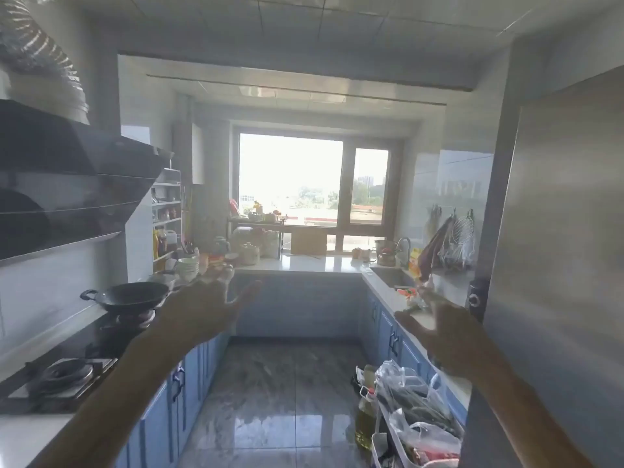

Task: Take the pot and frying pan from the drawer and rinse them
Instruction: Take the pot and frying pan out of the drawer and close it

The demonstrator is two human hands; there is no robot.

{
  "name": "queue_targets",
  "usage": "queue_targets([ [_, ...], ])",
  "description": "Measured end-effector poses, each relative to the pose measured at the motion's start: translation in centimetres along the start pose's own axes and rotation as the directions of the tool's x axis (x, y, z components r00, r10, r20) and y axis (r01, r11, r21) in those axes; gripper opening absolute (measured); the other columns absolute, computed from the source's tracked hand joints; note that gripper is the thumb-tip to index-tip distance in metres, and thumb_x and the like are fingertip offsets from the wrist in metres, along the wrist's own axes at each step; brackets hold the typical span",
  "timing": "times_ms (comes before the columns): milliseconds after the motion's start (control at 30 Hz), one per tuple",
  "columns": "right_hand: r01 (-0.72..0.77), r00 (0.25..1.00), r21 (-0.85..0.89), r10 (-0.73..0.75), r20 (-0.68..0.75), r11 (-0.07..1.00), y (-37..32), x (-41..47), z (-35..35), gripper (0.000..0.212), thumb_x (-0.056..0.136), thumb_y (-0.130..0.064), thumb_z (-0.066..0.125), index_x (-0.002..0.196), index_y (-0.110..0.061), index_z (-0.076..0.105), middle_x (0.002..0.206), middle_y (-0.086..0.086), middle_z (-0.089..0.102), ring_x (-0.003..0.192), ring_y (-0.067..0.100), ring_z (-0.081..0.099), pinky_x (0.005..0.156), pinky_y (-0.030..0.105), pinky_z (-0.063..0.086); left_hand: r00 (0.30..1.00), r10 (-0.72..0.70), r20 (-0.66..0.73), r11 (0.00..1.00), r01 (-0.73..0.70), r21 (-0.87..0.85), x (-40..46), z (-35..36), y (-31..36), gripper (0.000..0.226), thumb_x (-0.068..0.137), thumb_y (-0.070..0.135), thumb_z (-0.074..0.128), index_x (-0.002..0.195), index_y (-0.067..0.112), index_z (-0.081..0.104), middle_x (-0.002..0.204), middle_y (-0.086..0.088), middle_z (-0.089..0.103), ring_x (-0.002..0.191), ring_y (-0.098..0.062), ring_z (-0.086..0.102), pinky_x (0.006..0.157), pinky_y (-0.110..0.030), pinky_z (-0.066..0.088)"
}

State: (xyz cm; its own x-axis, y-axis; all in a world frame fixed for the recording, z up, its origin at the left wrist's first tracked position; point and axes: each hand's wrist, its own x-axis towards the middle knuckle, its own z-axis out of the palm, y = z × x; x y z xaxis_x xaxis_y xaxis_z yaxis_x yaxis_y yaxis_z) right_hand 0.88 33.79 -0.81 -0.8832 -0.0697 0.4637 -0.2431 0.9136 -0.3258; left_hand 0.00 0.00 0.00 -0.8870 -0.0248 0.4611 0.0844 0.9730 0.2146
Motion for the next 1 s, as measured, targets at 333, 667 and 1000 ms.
queue_targets([
  [333,-0.066,0.998,0.002,0.066,0.002,0.998,6.6,13.6,10.8,0.073,0.085,-0.056,0.054,0.142,-0.013,0.04,0.149,0.005,0.042,0.134,0.02,0.043,0.107,0.034,0.034,1.0,-0.007,0.016,1.0,0.007,0.03,13.1,11.8,-1.6,0.103,0.07,0.08,0.004,0.146,0.017,0.031,0.156,0.001,0.028,0.142,-0.017,0.031,0.114,-0.046,0.029],
  [667,-0.034,0.999,0.073,0.032,0.024,0.997,15.5,39.8,20.1,0.07,0.086,-0.051,0.056,0.143,-0.013,0.038,0.145,0.006,0.047,0.13,0.022,0.048,0.106,0.034,0.036,0.999,-0.036,-0.008,0.997,0.035,-0.064,38.2,23.5,1.1,0.082,0.083,0.069,0.019,0.146,0.019,0.031,0.154,0.002,0.032,0.141,-0.016,0.032,0.113,-0.042,0.031],
  [1000,-0.192,0.981,0.027,0.192,-0.034,0.981,23.3,65.4,35.8,0.072,0.088,-0.051,0.055,0.145,-0.014,0.033,0.144,0.006,0.048,0.13,0.024,0.047,0.102,0.035,0.039,0.974,-0.227,-0.014,0.972,0.226,-0.06,64.1,39.8,-5.7,0.077,0.088,0.066,0.027,0.147,0.018,0.03,0.156,-0.002,0.029,0.141,-0.022,0.031,0.111,-0.041,0.027],
])
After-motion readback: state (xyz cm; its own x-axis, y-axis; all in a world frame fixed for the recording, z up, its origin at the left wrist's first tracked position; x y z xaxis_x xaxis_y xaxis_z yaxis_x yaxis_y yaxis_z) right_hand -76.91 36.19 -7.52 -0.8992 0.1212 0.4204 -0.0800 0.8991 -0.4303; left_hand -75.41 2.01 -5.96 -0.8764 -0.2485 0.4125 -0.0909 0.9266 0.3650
